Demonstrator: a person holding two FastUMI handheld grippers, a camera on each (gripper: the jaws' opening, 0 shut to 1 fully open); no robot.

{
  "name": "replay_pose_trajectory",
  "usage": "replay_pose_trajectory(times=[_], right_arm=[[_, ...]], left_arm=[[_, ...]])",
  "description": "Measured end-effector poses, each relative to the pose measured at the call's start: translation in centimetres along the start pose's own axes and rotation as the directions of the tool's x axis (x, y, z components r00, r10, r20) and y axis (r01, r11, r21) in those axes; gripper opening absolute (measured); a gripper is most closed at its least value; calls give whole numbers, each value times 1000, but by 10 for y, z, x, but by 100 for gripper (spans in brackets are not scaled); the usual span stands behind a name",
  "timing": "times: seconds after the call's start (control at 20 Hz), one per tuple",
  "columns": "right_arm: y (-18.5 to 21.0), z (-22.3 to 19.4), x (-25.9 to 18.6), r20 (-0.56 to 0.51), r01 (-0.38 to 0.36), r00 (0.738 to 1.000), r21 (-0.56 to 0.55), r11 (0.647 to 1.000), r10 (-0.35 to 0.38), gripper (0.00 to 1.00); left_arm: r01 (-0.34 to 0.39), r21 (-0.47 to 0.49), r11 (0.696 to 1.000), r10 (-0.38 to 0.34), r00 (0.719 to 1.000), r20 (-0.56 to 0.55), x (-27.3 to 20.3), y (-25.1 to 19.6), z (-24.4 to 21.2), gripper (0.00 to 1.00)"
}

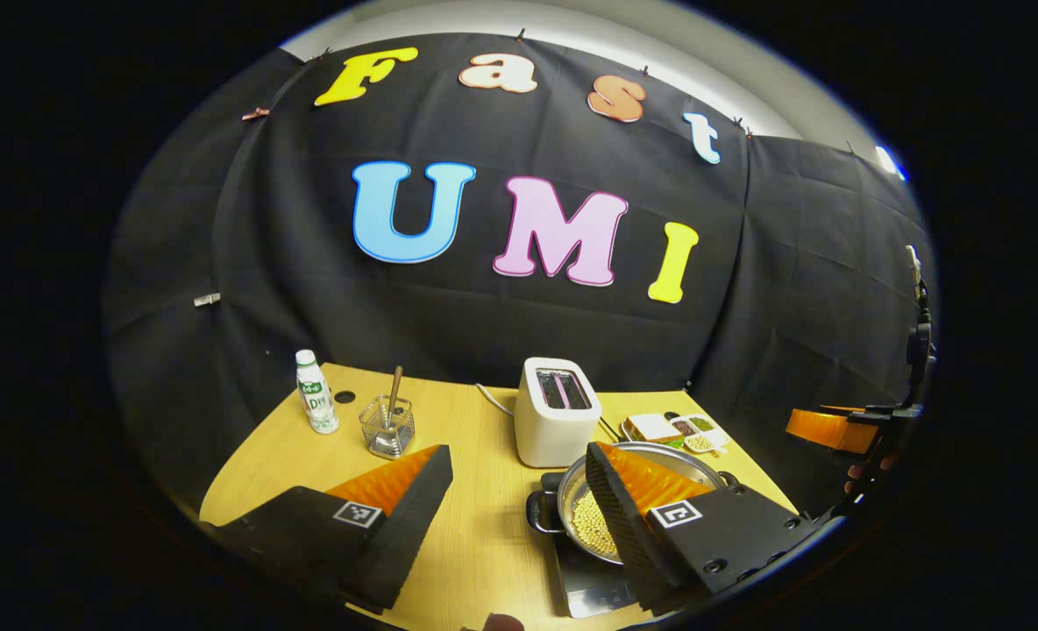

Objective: First push the handle of the pot to place it horizontally, then grasp the pot with both hands and set it on the induction cooktop.

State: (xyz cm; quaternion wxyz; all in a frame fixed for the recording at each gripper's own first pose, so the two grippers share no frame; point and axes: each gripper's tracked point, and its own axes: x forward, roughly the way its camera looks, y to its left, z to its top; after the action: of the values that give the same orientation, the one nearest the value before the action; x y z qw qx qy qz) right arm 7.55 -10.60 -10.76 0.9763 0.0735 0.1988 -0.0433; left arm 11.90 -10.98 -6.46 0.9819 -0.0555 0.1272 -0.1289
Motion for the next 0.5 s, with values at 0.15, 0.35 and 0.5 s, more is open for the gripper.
replay_pose_trajectory(times=[0.15, 0.35, 0.5], right_arm=[[14, 17, -21, 79, -3, 997, -14, 1000, 4, 98], [33, 28, -47, 150, -14, 989, -28, 999, 18, 98], [44, 37, -64, 212, -10, 977, -51, 999, 20, 98]], left_arm=[[-7, 26, 1000, 6, 999, 48, -20, 4, 13, 95], [-15, 27, 1000, 12, 994, 105, -48, 8, 25, 95], [-22, 41, 999, 16, 990, 138, -66, 12, 30, 95]])
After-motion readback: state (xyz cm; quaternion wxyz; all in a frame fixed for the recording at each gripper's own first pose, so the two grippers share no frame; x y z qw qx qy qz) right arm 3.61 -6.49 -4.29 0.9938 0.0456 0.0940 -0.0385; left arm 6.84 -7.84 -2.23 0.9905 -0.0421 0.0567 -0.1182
